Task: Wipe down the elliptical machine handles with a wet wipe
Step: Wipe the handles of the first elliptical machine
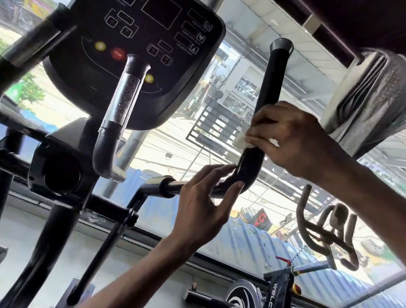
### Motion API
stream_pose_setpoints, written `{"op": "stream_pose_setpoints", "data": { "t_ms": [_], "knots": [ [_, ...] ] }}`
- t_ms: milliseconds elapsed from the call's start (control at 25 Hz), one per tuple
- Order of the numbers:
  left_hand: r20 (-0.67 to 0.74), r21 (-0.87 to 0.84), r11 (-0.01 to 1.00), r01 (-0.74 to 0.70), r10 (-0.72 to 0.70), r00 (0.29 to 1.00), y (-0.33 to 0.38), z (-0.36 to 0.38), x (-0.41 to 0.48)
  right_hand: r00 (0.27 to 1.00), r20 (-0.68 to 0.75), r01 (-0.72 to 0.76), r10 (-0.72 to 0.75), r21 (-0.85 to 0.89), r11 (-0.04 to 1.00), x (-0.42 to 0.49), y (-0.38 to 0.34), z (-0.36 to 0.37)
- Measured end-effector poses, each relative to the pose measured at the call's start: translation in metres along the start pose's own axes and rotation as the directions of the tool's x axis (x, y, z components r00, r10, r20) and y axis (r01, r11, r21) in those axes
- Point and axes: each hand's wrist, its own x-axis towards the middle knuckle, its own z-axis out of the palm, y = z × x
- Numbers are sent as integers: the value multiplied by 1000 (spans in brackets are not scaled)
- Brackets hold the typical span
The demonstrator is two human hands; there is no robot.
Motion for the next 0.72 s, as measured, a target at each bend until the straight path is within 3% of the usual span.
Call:
{"op": "stream_pose_setpoints", "data": {
  "t_ms": [80, 240, 400, 520, 560, 720],
  "knots": [
    [-16, -8, 1000, 11, -11, 1000, 5, 3, 3, 995, -43, -85, 85, 9, 996, 6, 9, -7],
    [-33, -17, 999, 36, -37, 999, 12, 7, 16, 979, 203, -33, 2, 150, 988, 14, 20, -15],
    [13, -28, 997, 76, -76, 997, 20, 11, 30, 989, 103, -114, 107, 59, 992, 35, 31, -21],
    [23, -47, 994, 99, -98, 995, 22, 12, 39, 949, 309, -109, 61, 140, 984, 44, 30, -25],
    [18, -59, 993, 104, -103, 994, 22, 11, 42, 947, 313, -109, 69, 114, 987, 48, 33, -26],
    [23, -41, 995, 86, -86, 996, 22, 10, 49, 982, 74, -166, 171, -72, 983, 70, 53, -28]
  ]
}}
